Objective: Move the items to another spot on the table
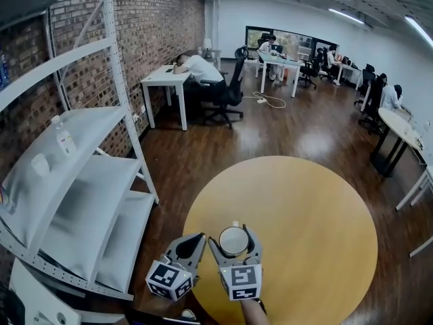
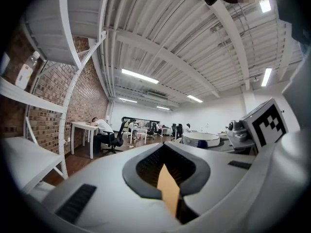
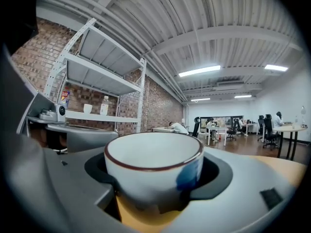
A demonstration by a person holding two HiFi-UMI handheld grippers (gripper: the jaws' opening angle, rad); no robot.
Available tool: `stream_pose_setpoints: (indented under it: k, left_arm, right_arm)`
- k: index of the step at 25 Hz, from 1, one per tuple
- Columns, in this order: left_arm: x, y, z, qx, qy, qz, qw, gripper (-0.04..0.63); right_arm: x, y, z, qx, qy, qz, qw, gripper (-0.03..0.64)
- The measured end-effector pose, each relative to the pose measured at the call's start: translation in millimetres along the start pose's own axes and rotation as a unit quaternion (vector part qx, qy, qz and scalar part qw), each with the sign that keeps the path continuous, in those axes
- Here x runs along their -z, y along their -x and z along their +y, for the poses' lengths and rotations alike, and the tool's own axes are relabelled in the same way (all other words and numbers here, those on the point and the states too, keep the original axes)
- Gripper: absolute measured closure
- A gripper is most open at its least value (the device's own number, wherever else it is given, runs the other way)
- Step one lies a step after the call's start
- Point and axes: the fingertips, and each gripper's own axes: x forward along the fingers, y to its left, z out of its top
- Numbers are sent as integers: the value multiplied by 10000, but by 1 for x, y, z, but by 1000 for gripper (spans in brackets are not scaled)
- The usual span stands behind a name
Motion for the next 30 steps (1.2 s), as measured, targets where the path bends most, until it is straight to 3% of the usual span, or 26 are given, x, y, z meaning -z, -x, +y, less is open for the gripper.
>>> stream_pose_setpoints:
  k: [13,24,30]
  left_arm:
    - [36,2,78,131,-42,335,9993,577]
    - [92,-27,102,616,-82,733,9954,577]
    - [95,-41,99,803,-65,728,9941,575]
  right_arm:
    - [52,-78,44,213,-201,214,9993,213]
    - [152,-121,30,592,-472,869,9933,213]
    - [171,-122,21,751,-606,978,9905,212]
